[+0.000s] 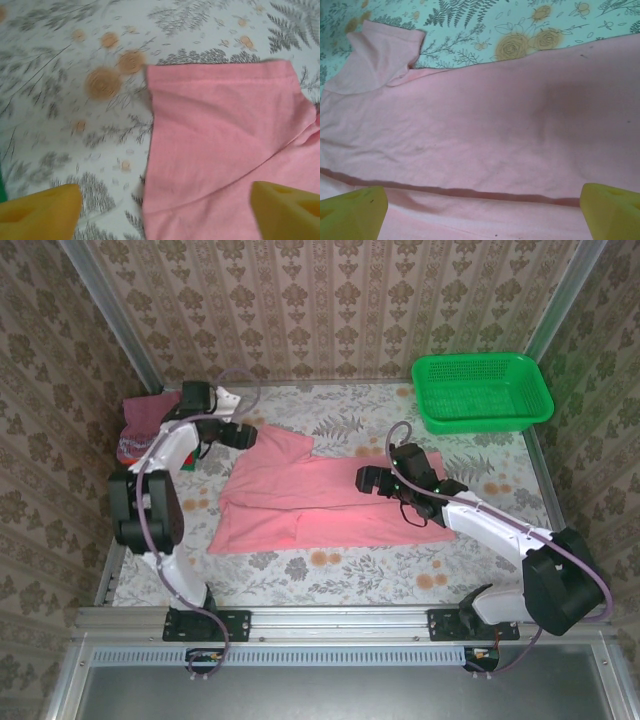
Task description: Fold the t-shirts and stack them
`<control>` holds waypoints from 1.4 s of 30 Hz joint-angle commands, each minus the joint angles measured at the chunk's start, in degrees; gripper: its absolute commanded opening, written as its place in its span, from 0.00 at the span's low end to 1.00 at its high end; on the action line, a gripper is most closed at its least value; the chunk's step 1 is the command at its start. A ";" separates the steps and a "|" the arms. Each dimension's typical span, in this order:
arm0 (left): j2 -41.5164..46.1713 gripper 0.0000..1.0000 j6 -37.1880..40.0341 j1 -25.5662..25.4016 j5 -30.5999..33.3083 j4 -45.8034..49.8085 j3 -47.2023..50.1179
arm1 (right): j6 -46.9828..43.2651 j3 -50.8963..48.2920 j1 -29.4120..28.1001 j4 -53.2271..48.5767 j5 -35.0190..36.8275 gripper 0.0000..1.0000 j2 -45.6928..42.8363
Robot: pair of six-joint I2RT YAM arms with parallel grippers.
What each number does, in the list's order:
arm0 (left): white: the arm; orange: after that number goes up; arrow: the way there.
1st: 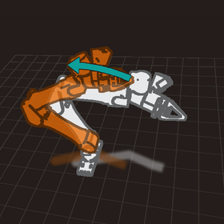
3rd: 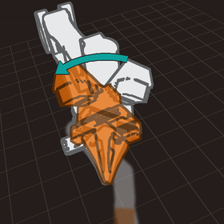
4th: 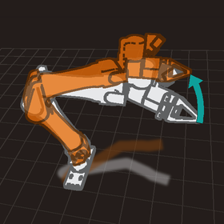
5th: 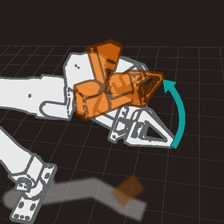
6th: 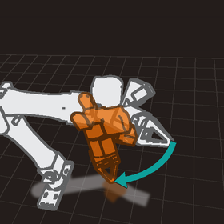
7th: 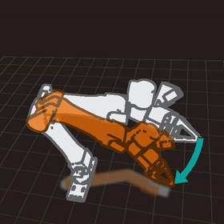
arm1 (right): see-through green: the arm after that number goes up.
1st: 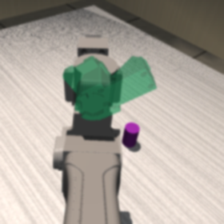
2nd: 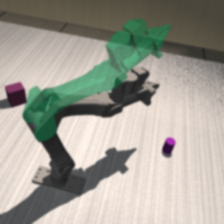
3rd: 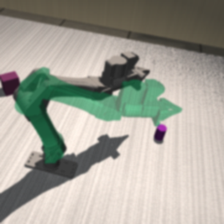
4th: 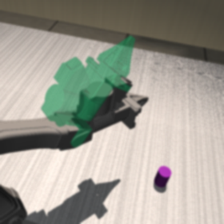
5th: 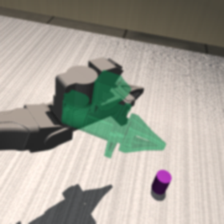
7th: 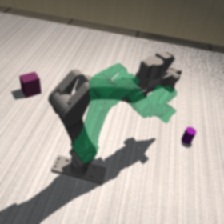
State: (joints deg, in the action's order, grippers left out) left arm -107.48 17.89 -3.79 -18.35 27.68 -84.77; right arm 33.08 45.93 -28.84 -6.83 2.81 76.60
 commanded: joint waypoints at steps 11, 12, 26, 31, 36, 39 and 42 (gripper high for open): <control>-26.49 0.53 16.43 -1.12 0.46 28.22 -31.98 | -0.16 -2.27 0.31 1.30 1.84 0.99 -0.62; -27.33 0.52 16.47 -1.32 1.00 28.55 -32.80 | -0.13 -2.19 0.34 1.37 1.81 0.99 -0.41; -33.66 0.27 17.34 -2.76 7.27 32.22 -37.26 | 0.51 -1.44 0.71 1.38 1.66 0.99 1.89; -33.67 0.13 17.67 -2.67 5.42 32.70 -37.05 | 1.29 -1.26 1.13 1.47 1.58 0.99 2.76; -33.77 0.00 17.21 -2.53 3.18 32.47 -36.91 | 1.80 0.39 2.18 -0.40 2.56 0.98 4.56; -31.74 0.00 16.68 -2.16 1.18 31.47 -35.25 | 1.77 1.81 3.54 -2.04 3.85 0.98 4.94; -28.38 0.00 16.52 -2.09 1.58 28.41 -31.45 | 1.21 2.73 4.69 -2.38 3.96 0.98 5.01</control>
State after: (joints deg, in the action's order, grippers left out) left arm -138.96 34.54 -6.20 -15.18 55.94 -119.52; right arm 34.26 46.15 -25.10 -7.53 4.54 81.45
